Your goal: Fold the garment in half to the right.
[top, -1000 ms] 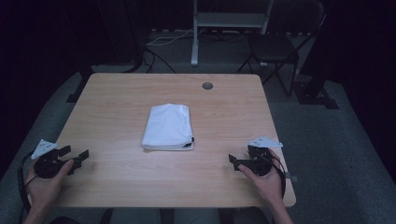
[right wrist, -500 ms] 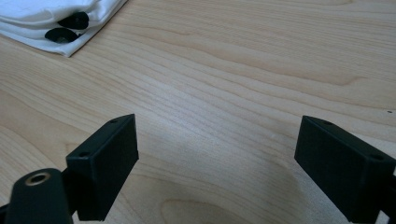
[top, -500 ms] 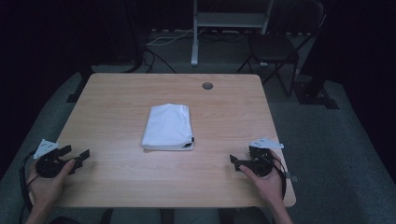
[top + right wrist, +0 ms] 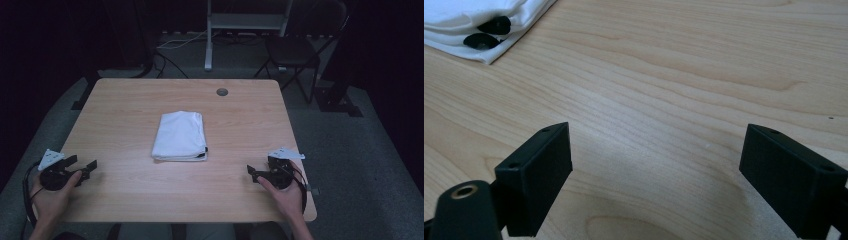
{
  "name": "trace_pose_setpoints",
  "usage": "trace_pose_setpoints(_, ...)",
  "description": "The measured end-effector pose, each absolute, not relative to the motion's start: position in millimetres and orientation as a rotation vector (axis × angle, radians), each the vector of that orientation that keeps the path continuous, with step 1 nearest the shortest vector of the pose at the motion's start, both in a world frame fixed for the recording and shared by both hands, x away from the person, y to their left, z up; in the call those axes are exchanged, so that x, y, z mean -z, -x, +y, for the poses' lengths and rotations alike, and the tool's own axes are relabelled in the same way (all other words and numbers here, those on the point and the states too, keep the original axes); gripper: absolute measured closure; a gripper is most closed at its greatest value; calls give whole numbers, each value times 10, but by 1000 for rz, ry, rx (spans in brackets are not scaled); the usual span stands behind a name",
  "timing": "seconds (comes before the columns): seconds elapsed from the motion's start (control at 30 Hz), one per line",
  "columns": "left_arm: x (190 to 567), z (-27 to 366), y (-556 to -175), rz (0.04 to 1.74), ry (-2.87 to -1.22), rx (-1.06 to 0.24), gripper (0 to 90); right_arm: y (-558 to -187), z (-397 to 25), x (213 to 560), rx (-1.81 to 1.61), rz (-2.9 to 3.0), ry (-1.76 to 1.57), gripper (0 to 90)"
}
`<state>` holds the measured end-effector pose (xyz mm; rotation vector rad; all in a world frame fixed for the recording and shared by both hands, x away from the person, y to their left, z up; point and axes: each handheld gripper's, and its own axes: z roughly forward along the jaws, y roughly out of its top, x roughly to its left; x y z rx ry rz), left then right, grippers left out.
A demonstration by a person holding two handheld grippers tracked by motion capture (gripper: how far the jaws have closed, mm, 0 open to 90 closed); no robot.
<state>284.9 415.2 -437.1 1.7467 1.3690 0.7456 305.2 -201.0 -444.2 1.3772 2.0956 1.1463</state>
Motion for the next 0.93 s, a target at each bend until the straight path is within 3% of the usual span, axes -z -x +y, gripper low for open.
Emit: trace_pose_setpoints(0.93, 4372, 4127, -2822, 1362, -1729, -769, 214, -3066, -1998, 4449, -1116, 2116, -1398, 130)
